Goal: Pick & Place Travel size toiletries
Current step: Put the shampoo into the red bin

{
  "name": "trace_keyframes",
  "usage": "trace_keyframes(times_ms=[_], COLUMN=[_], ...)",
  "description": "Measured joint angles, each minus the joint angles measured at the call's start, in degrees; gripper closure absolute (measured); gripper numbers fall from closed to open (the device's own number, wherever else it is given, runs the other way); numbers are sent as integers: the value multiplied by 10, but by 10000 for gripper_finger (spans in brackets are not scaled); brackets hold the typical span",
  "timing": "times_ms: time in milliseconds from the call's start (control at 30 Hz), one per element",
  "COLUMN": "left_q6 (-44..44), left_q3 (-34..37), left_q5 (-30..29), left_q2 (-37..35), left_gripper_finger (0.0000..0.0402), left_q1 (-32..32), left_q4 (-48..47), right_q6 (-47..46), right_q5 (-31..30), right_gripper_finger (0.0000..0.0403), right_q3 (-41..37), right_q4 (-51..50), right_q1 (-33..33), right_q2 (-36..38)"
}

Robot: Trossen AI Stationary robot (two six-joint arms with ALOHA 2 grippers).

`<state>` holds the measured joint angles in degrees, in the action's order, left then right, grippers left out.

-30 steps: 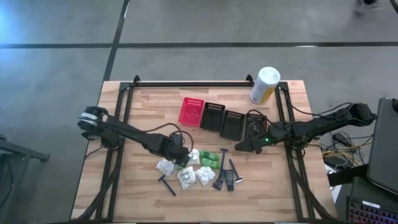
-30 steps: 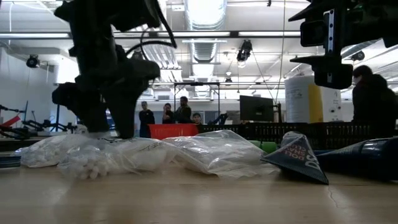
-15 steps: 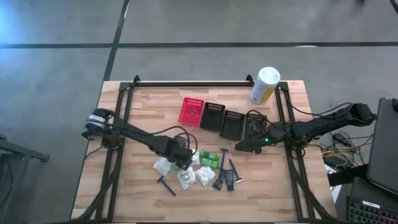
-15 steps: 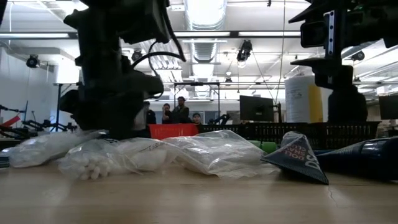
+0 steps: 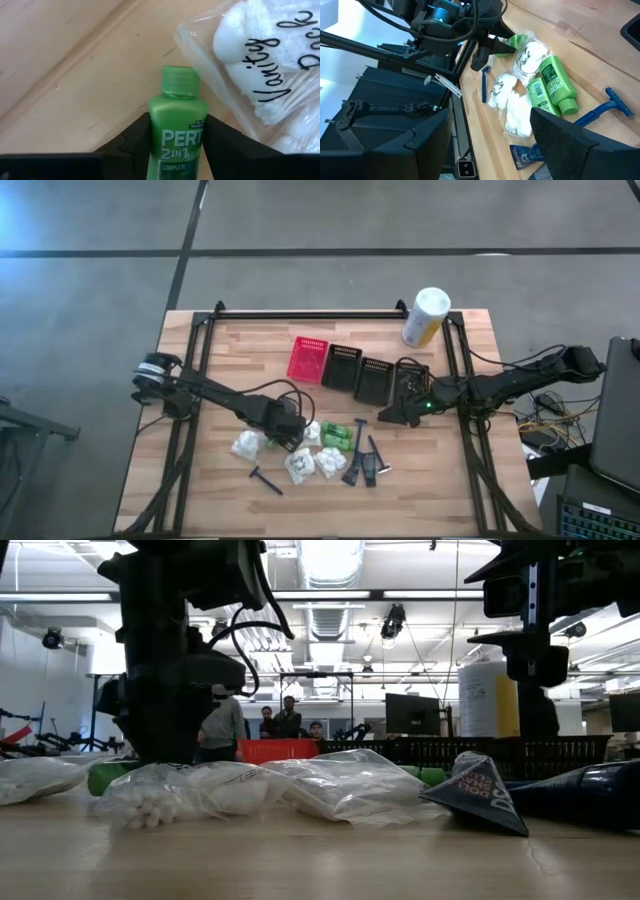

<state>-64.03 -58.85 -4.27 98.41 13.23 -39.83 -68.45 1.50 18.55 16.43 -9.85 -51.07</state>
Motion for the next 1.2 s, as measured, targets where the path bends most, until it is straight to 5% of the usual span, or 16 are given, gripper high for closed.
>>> trace_keyframes(times_ms=[500, 933, 1200], left_q6=[52, 72, 65], left_q3=[21, 23, 25], left_q5=[6, 9, 3], left_q2=[-1, -4, -53], left_gripper_finger=[154, 263, 263], left_q1=[1, 0, -10], left_q4=[5, -3, 1], right_q6=[0, -1, -2], right_q5=[-4, -5, -6], right_gripper_finger=[97, 89, 116], right_q3=[0, 0, 0], right_q4=[0, 0, 0], right_q1=[0, 0, 0], right_q2=[0, 0, 0])
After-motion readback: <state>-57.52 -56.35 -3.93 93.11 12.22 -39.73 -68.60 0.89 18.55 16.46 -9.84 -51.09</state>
